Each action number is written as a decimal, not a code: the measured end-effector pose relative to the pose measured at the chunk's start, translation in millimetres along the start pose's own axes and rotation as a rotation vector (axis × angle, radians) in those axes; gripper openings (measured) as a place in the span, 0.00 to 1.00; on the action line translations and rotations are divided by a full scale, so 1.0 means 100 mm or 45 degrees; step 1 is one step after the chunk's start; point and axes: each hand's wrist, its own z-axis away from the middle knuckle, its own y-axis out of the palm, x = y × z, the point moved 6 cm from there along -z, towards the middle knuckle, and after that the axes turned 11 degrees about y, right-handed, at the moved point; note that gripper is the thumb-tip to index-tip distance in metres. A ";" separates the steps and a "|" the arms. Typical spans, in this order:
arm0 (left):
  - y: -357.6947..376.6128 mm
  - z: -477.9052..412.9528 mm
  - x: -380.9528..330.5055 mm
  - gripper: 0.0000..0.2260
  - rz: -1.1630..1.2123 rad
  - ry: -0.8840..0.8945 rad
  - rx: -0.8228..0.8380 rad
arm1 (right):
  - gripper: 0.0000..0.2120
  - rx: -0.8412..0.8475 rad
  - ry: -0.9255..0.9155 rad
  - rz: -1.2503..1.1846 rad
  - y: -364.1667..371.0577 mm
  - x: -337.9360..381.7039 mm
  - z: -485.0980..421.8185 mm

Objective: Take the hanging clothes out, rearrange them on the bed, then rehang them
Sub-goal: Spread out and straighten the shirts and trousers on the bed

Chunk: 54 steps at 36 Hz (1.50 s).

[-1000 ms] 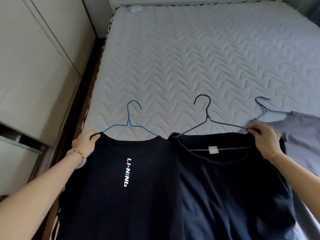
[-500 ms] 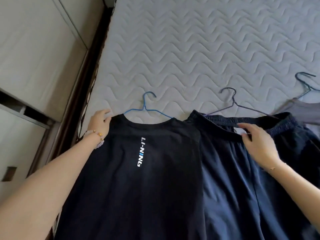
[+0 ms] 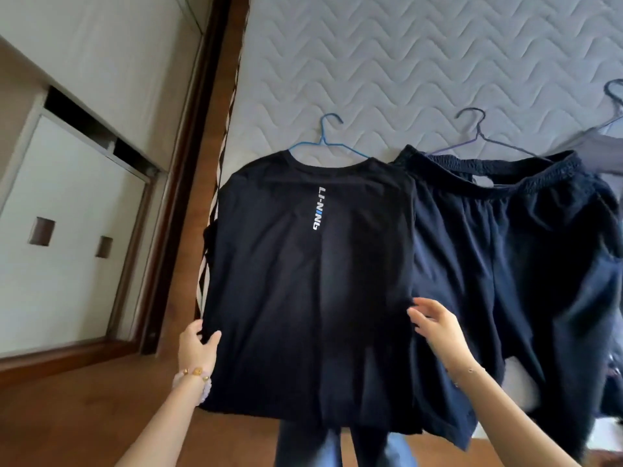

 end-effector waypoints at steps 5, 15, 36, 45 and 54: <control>0.01 0.36 0.36 0.19 -0.053 0.019 0.039 | 0.14 0.013 0.131 0.061 0.25 -0.44 0.20; -0.08 0.18 0.70 0.11 -0.169 -0.080 0.065 | 0.11 -0.192 0.275 0.284 0.41 -0.83 0.41; -0.18 -0.05 0.92 0.16 -0.427 -0.053 0.478 | 0.05 -0.457 0.577 0.567 0.15 -0.93 0.52; -0.44 -0.81 0.12 0.05 -0.086 0.093 0.379 | 0.15 -0.616 -0.033 0.576 0.56 0.36 0.40; -0.32 -1.63 -0.97 0.17 0.220 0.301 0.259 | 0.15 -0.134 -0.526 0.659 1.73 2.03 -0.15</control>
